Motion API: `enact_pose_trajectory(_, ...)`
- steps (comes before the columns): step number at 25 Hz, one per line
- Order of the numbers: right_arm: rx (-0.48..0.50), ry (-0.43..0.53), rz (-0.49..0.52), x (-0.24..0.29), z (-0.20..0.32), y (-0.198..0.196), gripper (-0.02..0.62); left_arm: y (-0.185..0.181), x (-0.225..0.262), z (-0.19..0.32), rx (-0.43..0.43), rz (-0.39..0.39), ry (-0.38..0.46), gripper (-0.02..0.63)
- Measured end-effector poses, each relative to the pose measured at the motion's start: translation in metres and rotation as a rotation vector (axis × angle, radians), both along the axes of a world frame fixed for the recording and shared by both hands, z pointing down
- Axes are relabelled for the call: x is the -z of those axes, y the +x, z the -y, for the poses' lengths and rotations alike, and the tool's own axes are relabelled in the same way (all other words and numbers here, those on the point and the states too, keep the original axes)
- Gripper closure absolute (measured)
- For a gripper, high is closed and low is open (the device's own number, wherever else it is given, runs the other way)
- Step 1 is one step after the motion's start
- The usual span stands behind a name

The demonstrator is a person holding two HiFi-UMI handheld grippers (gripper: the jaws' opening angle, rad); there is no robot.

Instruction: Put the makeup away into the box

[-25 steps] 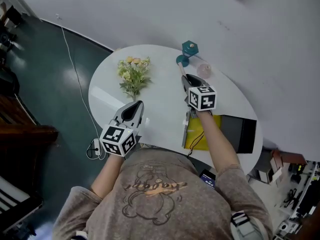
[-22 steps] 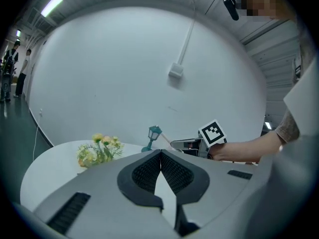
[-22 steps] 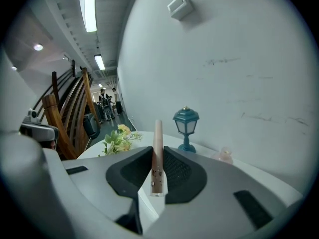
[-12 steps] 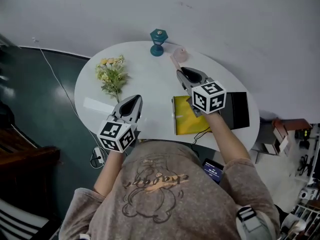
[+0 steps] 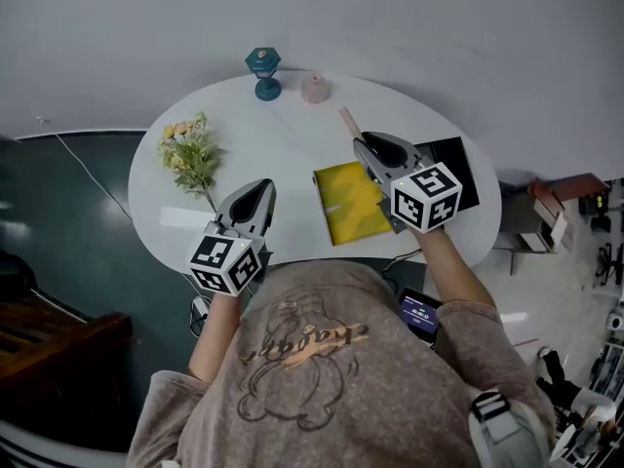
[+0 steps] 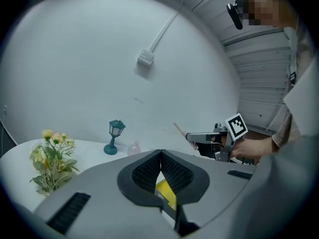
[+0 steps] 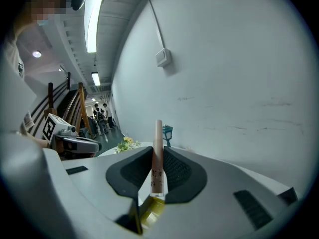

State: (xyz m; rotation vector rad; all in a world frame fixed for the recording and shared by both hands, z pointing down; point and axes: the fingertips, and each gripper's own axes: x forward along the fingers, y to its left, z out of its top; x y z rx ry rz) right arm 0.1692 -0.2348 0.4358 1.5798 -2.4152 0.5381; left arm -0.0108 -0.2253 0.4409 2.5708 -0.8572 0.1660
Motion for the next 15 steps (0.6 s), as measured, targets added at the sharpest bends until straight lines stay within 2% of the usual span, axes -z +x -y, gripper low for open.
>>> enact_pose_trajectory(15,-0.116,0.012,-0.021,0.004,-0.072,0.038,0.525,0.051,0.000,-0.029,-0.193,0.009,0.013,0.584)
